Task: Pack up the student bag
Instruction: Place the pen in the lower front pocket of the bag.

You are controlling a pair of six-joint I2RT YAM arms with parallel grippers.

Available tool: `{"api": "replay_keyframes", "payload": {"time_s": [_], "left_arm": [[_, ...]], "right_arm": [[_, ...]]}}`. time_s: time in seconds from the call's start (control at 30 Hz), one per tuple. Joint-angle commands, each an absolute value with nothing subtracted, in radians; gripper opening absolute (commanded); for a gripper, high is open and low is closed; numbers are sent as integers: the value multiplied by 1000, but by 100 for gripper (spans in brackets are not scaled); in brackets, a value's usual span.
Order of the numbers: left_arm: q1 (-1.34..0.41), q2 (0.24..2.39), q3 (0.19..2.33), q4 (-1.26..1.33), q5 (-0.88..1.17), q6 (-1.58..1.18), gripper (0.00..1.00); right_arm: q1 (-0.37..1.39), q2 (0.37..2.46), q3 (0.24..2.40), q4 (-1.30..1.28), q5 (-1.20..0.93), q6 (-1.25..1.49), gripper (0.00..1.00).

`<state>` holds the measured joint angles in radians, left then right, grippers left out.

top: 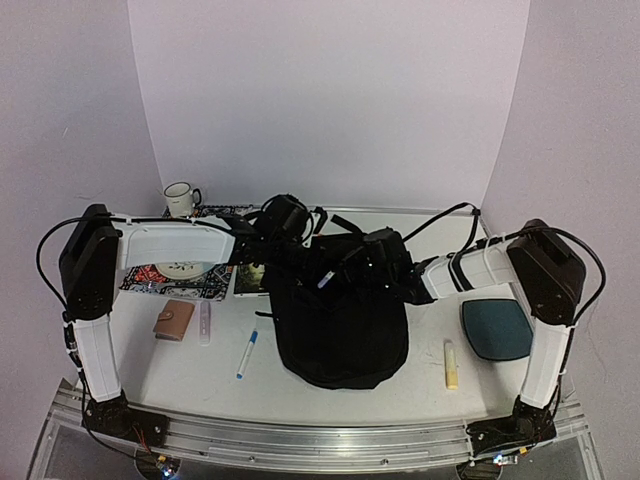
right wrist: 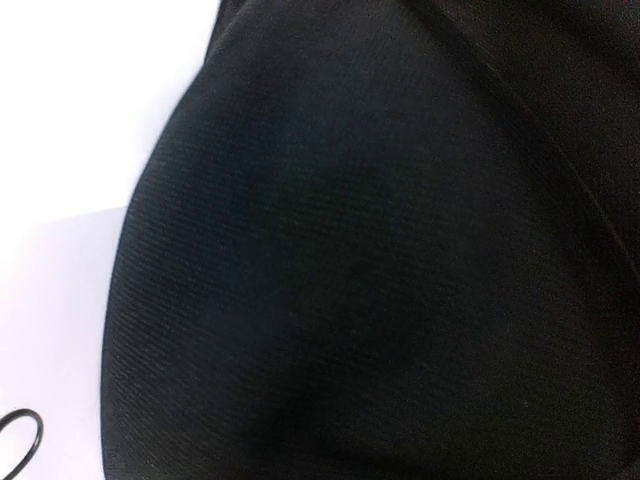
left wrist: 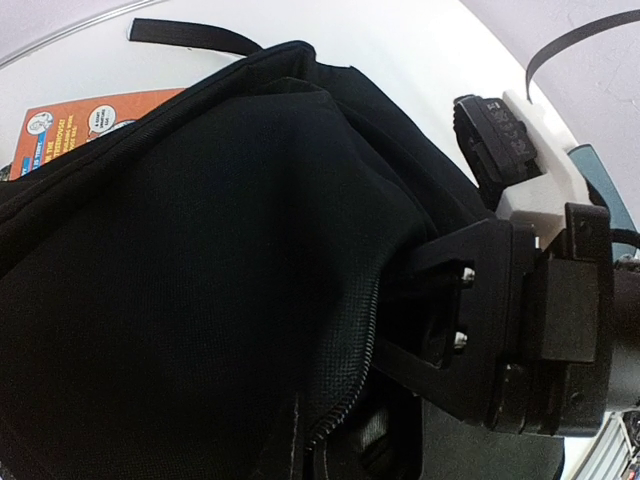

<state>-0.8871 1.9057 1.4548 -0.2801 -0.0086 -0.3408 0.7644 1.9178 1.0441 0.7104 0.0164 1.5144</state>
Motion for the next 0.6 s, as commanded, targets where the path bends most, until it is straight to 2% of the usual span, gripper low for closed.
{"api": "replay_keyframes", "payload": {"time_s": [0.0,0.1,0.3,0.57], "left_arm": [[-882,1869,1457,-243,76,-373,0],[-872,1868,1457,-244,90,-389,0],[-845,1879,1456,-243,93,-400,0],[-833,1899,1449,-244,77,-390,0]], "right_arm": [[753,1947,1103,830,13,1450,39],[753,1947,1104,836,-28,1397,45],[752,1901,1058,812,-128,1309,46],[753,1734,1013,540,-192,1087,51]]}}
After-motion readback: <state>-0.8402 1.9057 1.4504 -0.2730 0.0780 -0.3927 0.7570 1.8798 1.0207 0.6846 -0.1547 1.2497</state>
